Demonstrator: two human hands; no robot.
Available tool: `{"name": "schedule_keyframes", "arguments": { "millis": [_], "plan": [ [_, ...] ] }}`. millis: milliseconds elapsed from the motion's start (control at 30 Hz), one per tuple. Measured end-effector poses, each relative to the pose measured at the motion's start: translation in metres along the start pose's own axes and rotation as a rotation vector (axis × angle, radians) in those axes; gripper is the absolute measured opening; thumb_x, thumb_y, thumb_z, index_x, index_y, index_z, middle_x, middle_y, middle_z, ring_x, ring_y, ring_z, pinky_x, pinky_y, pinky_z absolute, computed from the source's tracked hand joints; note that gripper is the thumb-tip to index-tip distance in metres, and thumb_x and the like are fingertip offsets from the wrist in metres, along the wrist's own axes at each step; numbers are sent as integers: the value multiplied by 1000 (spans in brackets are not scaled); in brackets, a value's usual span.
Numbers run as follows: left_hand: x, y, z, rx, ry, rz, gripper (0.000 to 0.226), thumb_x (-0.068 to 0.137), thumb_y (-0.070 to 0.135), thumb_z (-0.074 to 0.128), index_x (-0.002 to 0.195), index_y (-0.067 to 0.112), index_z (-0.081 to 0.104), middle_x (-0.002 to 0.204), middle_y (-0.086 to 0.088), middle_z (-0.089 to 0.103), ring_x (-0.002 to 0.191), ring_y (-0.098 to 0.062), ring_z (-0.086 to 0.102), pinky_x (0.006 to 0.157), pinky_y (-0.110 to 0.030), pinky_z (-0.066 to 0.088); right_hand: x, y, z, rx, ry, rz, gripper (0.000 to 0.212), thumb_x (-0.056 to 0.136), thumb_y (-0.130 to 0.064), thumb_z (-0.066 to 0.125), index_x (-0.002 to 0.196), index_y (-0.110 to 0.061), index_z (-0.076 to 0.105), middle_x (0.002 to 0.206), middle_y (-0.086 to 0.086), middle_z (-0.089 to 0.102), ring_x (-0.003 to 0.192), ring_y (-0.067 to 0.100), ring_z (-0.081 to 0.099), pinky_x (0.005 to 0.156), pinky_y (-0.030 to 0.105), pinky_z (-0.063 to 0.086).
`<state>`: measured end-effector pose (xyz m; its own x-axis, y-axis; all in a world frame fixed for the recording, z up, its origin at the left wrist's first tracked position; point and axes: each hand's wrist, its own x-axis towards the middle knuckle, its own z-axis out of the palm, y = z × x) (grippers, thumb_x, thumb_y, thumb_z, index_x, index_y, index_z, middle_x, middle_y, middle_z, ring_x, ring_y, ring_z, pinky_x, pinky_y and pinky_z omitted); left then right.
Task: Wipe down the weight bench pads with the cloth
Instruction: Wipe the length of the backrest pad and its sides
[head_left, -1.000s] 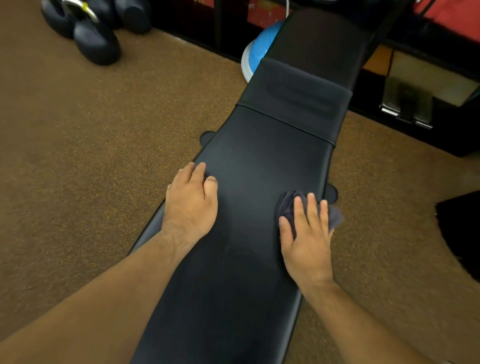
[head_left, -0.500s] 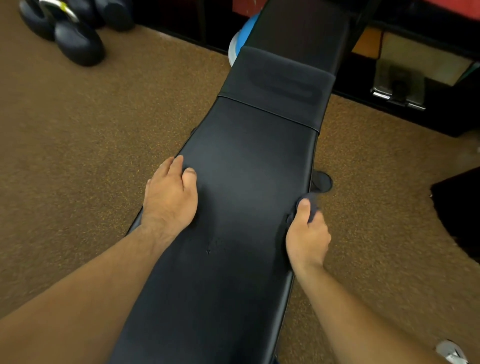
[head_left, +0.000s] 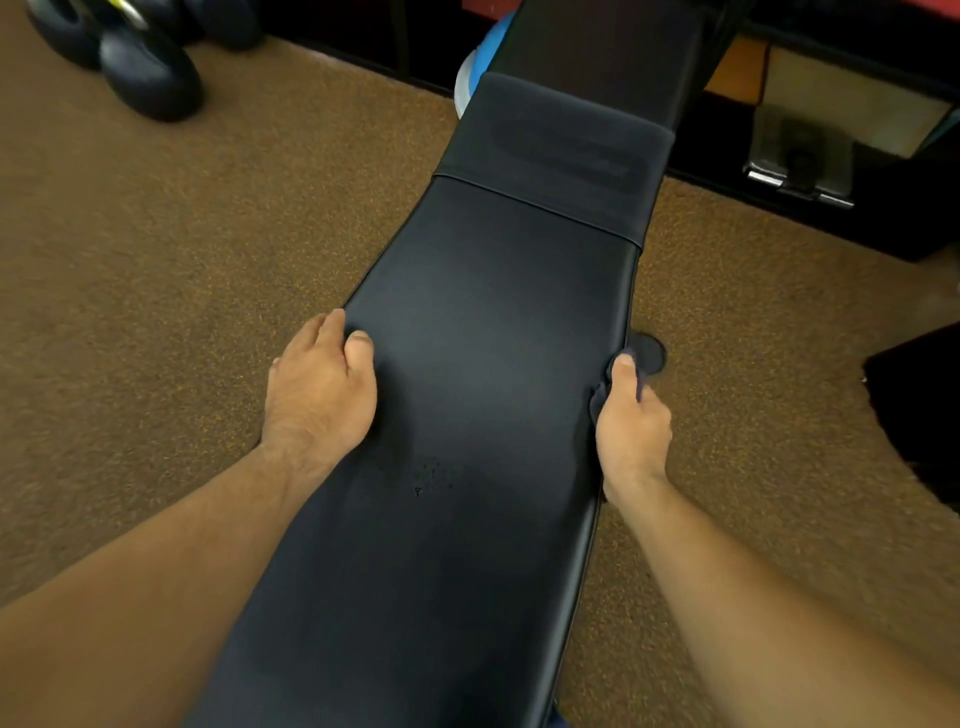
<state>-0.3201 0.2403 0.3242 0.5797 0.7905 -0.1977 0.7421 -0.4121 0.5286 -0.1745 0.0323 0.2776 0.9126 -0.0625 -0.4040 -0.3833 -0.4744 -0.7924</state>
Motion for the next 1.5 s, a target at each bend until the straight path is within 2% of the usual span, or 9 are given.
{"name": "schedule_keyframes", "arguments": {
  "millis": [200, 333, 500, 767, 833, 1033, 1233, 1367, 1500],
  "plan": [
    [9, 7, 2, 2, 2, 27, 53, 102, 33, 27, 149, 9, 34, 155, -5, 34, 143, -18, 27, 119, -43, 18, -39, 29, -14, 128, -72, 144, 47, 94, -60, 47, 87, -17, 67, 81, -1, 69, 78, 17, 66, 71, 32, 50],
    [11, 8, 8, 5, -2, 27, 53, 102, 34, 26, 147, 9, 37, 153, -6, 37, 142, -19, 30, 118, -45, 20, -10, 6, -6, 15, -14, 118, 60, 91, -68, 35, 91, -17, 68, 99, 6, 69, 95, 31, 63, 93, 47, 49],
    [13, 2, 5, 13, 24, 4, 53, 102, 35, 26, 148, 10, 36, 154, -6, 36, 143, -20, 28, 119, -44, 18, 38, -34, 11, 56, -30, -29, 59, 91, -64, 35, 119, -22, 67, 118, 2, 65, 111, 27, 58, 104, 44, 43],
    [9, 10, 3, -7, 1, 11, 53, 103, 34, 26, 148, 9, 35, 155, -7, 35, 144, -20, 27, 119, -44, 17, -16, 27, -7, 229, -105, 256, 49, 88, -66, 47, 85, -23, 70, 81, -6, 68, 85, 20, 65, 85, 35, 50],
    [4, 12, 4, -8, -2, 19, 52, 103, 33, 26, 148, 8, 35, 154, -7, 35, 143, -20, 28, 119, -44, 17, -35, 46, -9, 195, -89, 274, 57, 84, -72, 43, 90, -23, 72, 85, -4, 71, 90, 21, 67, 92, 41, 51],
    [-10, 6, 5, -11, 1, 31, 51, 103, 32, 27, 147, 8, 37, 154, -6, 37, 142, -19, 29, 119, -43, 17, -48, 36, -11, -91, 77, 122, 63, 98, -59, 27, 114, -12, 66, 112, 13, 67, 106, 38, 59, 95, 43, 45],
    [-9, -2, -5, -42, -9, -53, 52, 103, 33, 27, 147, 9, 37, 153, -8, 38, 141, -23, 31, 116, -35, 19, -17, -6, 0, -182, 73, -215, 49, 104, -44, 33, 135, -10, 49, 129, 14, 59, 120, 34, 52, 95, 35, 38],
    [-4, -6, -9, -65, -15, -137, 51, 99, 36, 27, 140, 13, 48, 141, -11, 52, 130, -30, 44, 110, -39, 31, -31, 17, -7, -132, 78, -108, 54, 101, -52, 35, 124, -11, 60, 119, 13, 64, 113, 34, 56, 93, 36, 39],
    [-1, 3, -14, -104, 3, -189, 39, 100, 29, 29, 116, 11, 60, 108, -13, 61, 96, -29, 50, 83, -34, 35, -64, 51, -13, -46, 81, -6, 54, 100, -53, 36, 117, -12, 66, 107, 6, 67, 103, 30, 61, 92, 39, 46]
  ]
}}
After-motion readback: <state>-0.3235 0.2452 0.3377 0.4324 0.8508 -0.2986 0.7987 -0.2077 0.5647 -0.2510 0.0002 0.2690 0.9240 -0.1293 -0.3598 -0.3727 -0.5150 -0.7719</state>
